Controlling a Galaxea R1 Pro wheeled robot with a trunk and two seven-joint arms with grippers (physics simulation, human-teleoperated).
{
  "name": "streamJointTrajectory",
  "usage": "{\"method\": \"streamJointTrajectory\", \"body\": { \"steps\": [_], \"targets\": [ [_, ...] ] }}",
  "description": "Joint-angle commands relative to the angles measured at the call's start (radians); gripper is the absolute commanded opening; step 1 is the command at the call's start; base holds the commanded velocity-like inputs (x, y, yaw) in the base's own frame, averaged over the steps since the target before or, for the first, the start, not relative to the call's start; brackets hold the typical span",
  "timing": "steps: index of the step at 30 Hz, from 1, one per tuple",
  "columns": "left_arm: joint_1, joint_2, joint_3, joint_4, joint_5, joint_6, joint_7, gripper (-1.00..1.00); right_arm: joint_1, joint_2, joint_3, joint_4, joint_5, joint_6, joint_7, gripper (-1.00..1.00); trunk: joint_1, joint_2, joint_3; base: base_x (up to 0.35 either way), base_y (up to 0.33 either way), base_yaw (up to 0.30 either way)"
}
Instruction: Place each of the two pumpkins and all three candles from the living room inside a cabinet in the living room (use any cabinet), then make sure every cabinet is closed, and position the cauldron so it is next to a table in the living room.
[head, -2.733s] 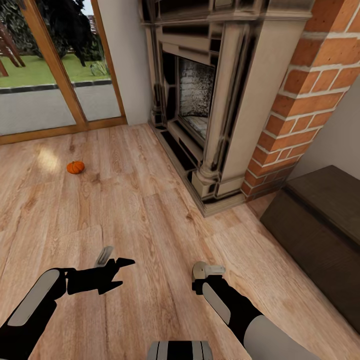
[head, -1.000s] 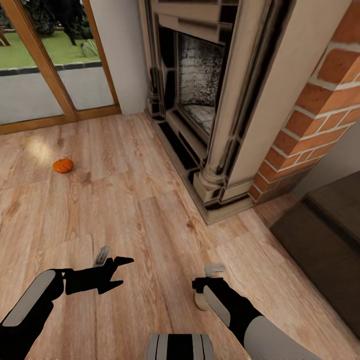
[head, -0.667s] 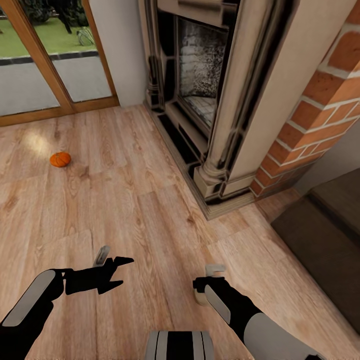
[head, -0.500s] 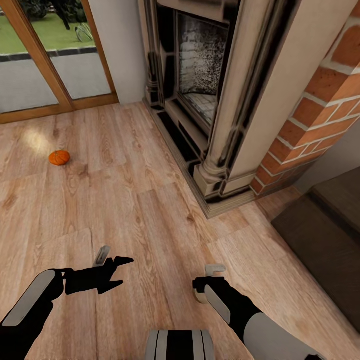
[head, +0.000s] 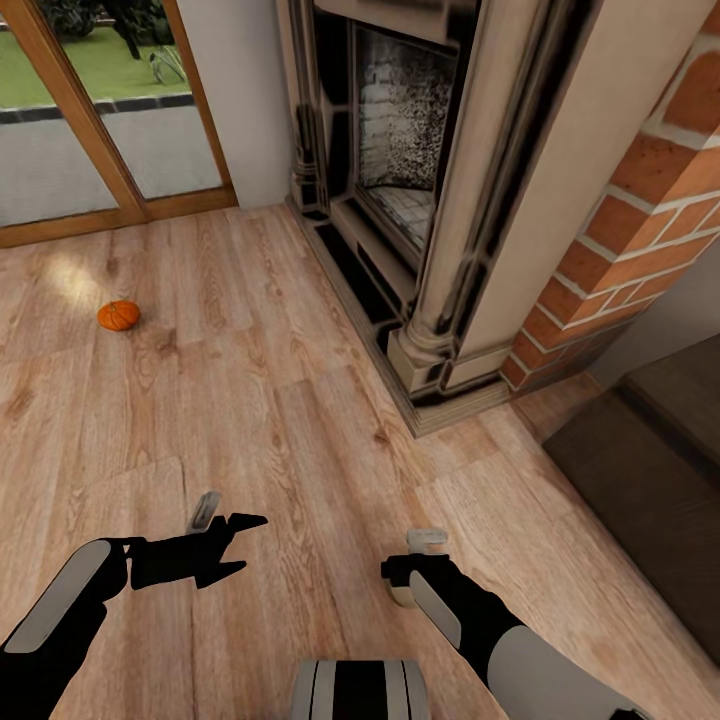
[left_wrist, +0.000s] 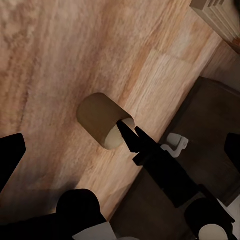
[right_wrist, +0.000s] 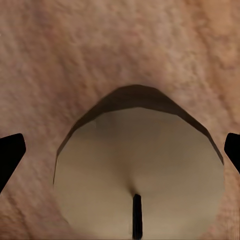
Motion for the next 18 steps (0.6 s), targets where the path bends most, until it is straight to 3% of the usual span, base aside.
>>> {"method": "streamJointTrajectory", "body": {
  "steps": [1,18],
  "targets": [
    [0.000,0.001,-0.001,0.001,0.011,0.000,0.010,1.00,0.000,-0.001,0.006,-0.001,-0.010,0.002,-0.008,1.00,0.000,0.000,-0.001,0.000,0.000,0.000],
    [0.000,-0.001,-0.001,0.007,0.010,0.000,0.010,1.00,-0.001,-0.001,0.006,0.024,-0.010,0.002,-0.005,1.00,0.000,-0.001,-0.005,0.000,0.000,0.000]
  ]
}}
